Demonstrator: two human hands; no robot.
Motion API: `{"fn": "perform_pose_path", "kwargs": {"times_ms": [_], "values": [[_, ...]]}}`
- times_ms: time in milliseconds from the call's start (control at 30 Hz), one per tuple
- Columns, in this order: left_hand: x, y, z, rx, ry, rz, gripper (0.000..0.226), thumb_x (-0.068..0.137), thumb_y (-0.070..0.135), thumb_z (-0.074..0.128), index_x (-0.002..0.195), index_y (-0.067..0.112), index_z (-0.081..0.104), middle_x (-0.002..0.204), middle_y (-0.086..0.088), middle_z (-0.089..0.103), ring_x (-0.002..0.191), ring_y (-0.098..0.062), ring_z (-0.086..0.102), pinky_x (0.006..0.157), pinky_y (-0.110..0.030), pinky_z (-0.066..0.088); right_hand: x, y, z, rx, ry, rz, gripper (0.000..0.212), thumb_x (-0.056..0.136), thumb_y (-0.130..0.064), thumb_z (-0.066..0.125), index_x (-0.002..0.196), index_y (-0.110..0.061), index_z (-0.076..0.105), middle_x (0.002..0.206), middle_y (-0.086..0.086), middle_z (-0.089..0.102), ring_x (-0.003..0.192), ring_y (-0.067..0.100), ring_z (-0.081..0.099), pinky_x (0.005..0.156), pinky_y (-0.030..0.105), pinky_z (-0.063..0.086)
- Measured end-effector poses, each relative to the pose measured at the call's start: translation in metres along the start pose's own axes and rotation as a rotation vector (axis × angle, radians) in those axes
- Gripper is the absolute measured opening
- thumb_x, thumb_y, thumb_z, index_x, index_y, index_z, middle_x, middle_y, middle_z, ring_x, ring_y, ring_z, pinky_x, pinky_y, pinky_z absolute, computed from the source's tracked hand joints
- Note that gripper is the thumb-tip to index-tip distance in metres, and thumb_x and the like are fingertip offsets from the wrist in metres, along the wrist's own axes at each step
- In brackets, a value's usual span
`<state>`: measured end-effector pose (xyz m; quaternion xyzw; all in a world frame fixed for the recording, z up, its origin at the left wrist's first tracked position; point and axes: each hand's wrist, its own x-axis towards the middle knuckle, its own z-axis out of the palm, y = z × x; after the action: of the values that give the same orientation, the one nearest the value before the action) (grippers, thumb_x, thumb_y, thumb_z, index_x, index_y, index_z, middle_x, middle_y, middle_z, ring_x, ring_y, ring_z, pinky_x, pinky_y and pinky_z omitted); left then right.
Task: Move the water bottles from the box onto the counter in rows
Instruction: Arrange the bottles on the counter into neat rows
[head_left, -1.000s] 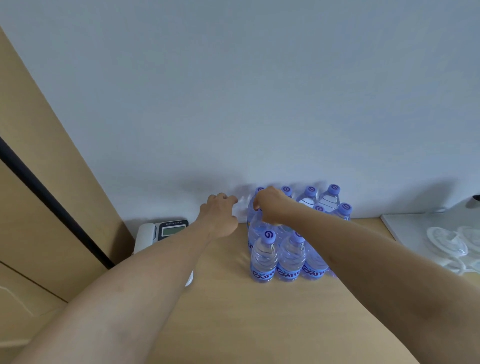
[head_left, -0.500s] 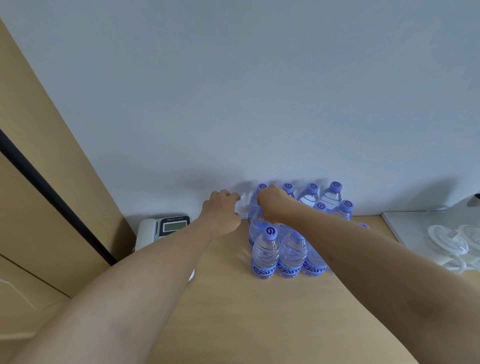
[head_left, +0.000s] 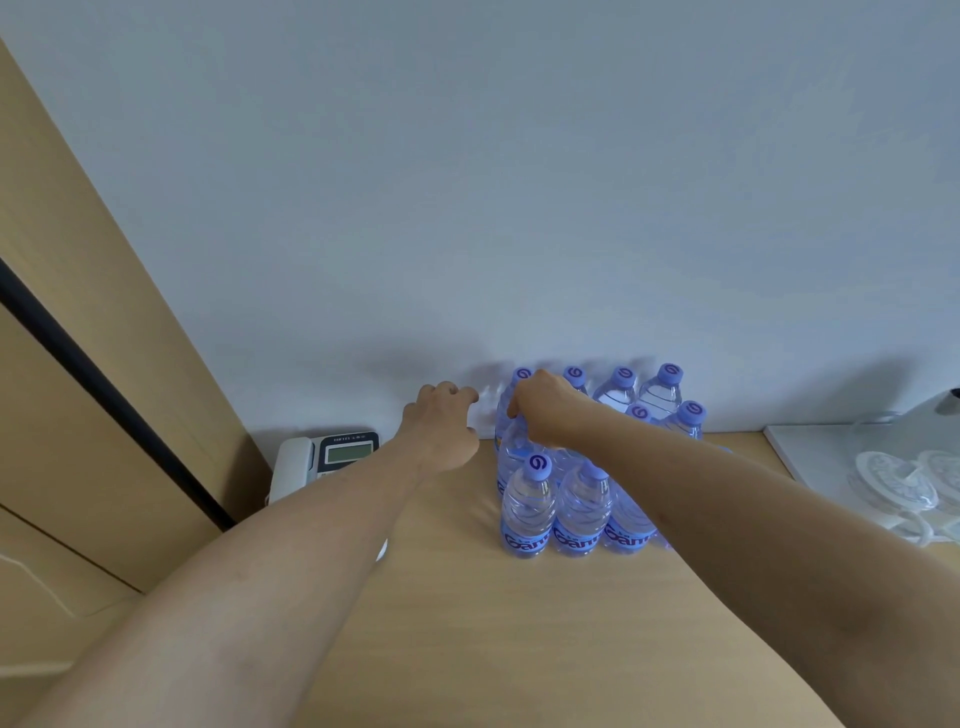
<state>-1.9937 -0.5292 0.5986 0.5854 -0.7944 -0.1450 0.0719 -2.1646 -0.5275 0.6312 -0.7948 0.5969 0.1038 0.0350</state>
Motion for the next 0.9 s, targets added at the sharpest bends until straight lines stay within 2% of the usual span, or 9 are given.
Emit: {"fn": "perform_pose_path", "kwargs": {"times_ms": [33, 100, 200, 233, 367, 700, 800, 833, 900], "values": [[0.000, 0.001, 0.000, 0.002, 0.000, 0.001, 0.055, 0.086, 0.019, 0.053, 0.140, 0.022, 0.041, 0.140, -0.008, 0.043, 0.129, -0.030, 0.035, 0.101, -0.043, 0.038, 0.000, 0.002, 0.001, 0.016, 0.001, -0.002, 0.033, 0.079, 0.006, 0.054, 0.104, -0.006, 0.072, 0.093, 0.013, 0.065, 0.078, 0.026, 0.063, 0.047, 0.027, 0.041], [0.000, 0.001, -0.001, 0.006, -0.001, 0.002, 0.055, 0.086, 0.019, 0.052, 0.140, 0.022, 0.041, 0.140, -0.008, 0.043, 0.129, -0.030, 0.034, 0.101, -0.043, 0.038, -0.001, 0.004, 0.001, 0.046, 0.009, -0.012, 0.026, 0.081, 0.005, 0.053, 0.086, -0.013, 0.071, 0.083, 0.005, 0.057, 0.072, 0.023, 0.054, 0.046, 0.020, 0.028], [0.000, 0.000, -0.003, 0.006, -0.002, -0.003, 0.056, 0.086, 0.019, 0.052, 0.141, 0.022, 0.041, 0.140, -0.008, 0.043, 0.129, -0.030, 0.034, 0.101, -0.043, 0.038, -0.002, 0.003, 0.003, 0.069, 0.035, -0.038, 0.039, 0.085, 0.003, 0.053, 0.113, -0.017, 0.070, 0.107, 0.009, 0.063, 0.090, 0.026, 0.061, 0.058, 0.025, 0.041], [0.001, 0.000, -0.004, 0.009, 0.000, -0.006, 0.056, 0.086, 0.019, 0.053, 0.141, 0.022, 0.041, 0.140, -0.008, 0.043, 0.129, -0.030, 0.034, 0.101, -0.043, 0.038, -0.002, 0.003, 0.004, 0.060, 0.042, -0.040, 0.038, 0.084, 0.004, 0.053, 0.112, -0.014, 0.071, 0.105, 0.011, 0.063, 0.088, 0.027, 0.061, 0.058, 0.028, 0.044], [-0.001, 0.002, -0.004, 0.017, -0.007, -0.008, 0.056, 0.086, 0.020, 0.052, 0.141, 0.022, 0.041, 0.140, -0.008, 0.043, 0.129, -0.030, 0.034, 0.101, -0.043, 0.039, -0.003, 0.005, 0.008, 0.038, 0.071, -0.023, 0.019, 0.077, 0.005, 0.052, 0.073, -0.010, 0.062, 0.071, 0.004, 0.048, 0.061, 0.021, 0.046, 0.042, 0.023, 0.026], [-0.006, 0.002, -0.002, 0.028, 0.002, -0.007, 0.057, 0.085, 0.020, 0.053, 0.141, 0.023, 0.041, 0.141, -0.007, 0.043, 0.129, -0.030, 0.034, 0.100, -0.042, 0.037, -0.002, 0.004, 0.011, 0.087, 0.090, -0.005, 0.031, 0.076, 0.002, 0.054, 0.055, -0.016, 0.041, 0.059, -0.001, 0.036, 0.055, 0.020, 0.040, 0.041, 0.023, 0.022], [-0.007, 0.001, -0.003, 0.027, -0.003, -0.010, 0.057, 0.085, 0.020, 0.053, 0.141, 0.023, 0.041, 0.141, -0.007, 0.042, 0.130, -0.030, 0.034, 0.100, -0.042, 0.037, 0.000, 0.005, 0.012, 0.130, 0.076, 0.017, 0.023, 0.077, 0.001, 0.054, 0.061, -0.015, 0.053, 0.063, 0.002, 0.044, 0.066, 0.026, 0.052, 0.044, 0.024, 0.028], [-0.007, 0.002, -0.003, 0.029, -0.004, -0.010, 0.057, 0.085, 0.020, 0.053, 0.140, 0.023, 0.041, 0.141, -0.007, 0.042, 0.130, -0.030, 0.034, 0.100, -0.042, 0.037, -0.002, 0.005, 0.010, 0.135, 0.076, 0.009, 0.017, 0.079, 0.000, 0.055, 0.073, -0.013, 0.065, 0.070, 0.004, 0.052, 0.073, 0.028, 0.057, 0.046, 0.025, 0.032], [-0.007, 0.003, -0.004, 0.032, -0.005, -0.006, 0.056, 0.085, 0.020, 0.053, 0.140, 0.023, 0.042, 0.140, -0.007, 0.043, 0.129, -0.030, 0.034, 0.100, -0.042, 0.038, -0.007, 0.005, 0.010, 0.152, 0.090, -0.007, 0.026, 0.081, -0.005, 0.058, 0.101, -0.014, 0.071, 0.089, 0.009, 0.063, 0.085, 0.028, 0.062, 0.053, 0.027, 0.039]]}}
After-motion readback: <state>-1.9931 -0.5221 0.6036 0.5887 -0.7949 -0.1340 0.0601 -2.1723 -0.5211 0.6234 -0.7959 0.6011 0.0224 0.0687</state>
